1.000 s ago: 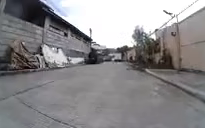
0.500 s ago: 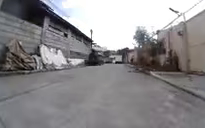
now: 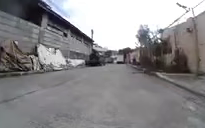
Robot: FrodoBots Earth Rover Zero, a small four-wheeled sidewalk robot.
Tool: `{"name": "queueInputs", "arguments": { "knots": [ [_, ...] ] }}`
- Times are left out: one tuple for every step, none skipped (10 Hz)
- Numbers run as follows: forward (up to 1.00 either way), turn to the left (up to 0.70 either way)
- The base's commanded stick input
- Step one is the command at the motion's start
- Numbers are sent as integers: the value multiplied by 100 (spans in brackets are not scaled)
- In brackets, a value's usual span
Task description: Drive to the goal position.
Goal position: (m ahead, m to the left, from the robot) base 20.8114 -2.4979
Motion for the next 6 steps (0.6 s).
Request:
{"name": "queueInputs", "arguments": {
  "knots": [
    [100,0],
    [100,0],
    [100,0],
    [100,0],
    [100,0],
    [100,0]
  ]
}}
